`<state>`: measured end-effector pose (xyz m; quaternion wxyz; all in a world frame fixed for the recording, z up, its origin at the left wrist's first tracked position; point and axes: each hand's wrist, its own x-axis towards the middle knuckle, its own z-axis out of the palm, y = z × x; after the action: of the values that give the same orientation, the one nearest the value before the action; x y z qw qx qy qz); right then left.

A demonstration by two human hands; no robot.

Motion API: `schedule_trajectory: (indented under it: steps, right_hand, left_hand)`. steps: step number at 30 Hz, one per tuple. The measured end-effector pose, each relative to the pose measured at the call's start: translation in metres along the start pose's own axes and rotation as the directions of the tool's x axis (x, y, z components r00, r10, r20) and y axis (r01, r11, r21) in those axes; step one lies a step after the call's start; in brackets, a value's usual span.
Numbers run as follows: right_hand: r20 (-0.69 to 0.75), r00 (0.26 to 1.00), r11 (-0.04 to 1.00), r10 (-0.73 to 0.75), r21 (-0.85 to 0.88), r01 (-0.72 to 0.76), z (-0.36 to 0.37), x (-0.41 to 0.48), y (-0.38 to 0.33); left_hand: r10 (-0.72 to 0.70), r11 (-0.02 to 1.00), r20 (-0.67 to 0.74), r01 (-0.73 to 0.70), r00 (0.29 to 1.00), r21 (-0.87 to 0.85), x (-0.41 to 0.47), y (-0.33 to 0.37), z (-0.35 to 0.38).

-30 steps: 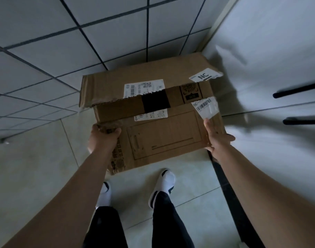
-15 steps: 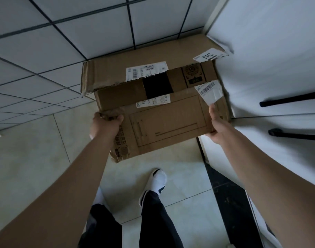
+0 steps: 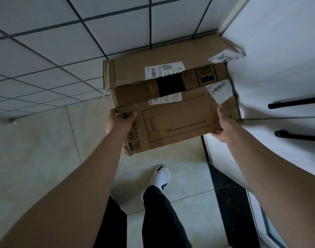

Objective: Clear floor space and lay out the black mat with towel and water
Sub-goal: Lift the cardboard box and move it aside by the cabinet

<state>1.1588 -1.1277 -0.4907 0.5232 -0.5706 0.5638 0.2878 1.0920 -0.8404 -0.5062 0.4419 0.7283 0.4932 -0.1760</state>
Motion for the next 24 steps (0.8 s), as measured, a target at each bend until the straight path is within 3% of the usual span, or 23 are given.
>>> schedule_trajectory:
  steps: [5,8,12,14,17,20,24]
  right_hand:
    - [-0.031,0.998,0.998,0.062,-0.020,-0.063,0.009,-0.028,0.016]
    - [-0.112,0.986,0.986,-0.124,-0.128,0.109,0.015,-0.050,0.039]
    - [-0.124,0.883,0.859,-0.452,-0.326,0.394,0.036,-0.097,0.069]
    - [-0.018,0.815,0.723,-0.580,-0.473,0.504,0.057,-0.122,0.091]
    - [0.155,0.747,0.548,-0.646,-0.588,0.595,0.073,-0.147,0.117]
    - [0.303,0.688,0.408,-0.660,-0.624,0.666,0.102,-0.187,0.141]
    - [0.530,0.607,0.204,-0.593,-0.630,0.750,0.158,-0.254,0.189]
  left_hand:
    - [0.091,0.994,-0.048,-0.087,0.995,0.070,-0.028,-0.003,-0.017]
    - [0.185,0.982,-0.046,-0.182,0.982,0.055,-0.054,-0.008,-0.035]
    - [0.226,0.974,-0.071,-0.224,0.972,0.044,-0.078,-0.031,-0.070]
    - [0.220,0.975,-0.069,-0.221,0.973,0.004,-0.085,-0.054,-0.098]
    - [0.307,0.951,-0.071,-0.309,0.949,-0.020,-0.102,-0.076,-0.129]
    - [0.363,0.929,-0.060,-0.366,0.930,-0.058,-0.129,-0.104,-0.175]
    - [0.308,0.938,-0.092,-0.318,0.947,-0.137,-0.159,-0.158,-0.263]
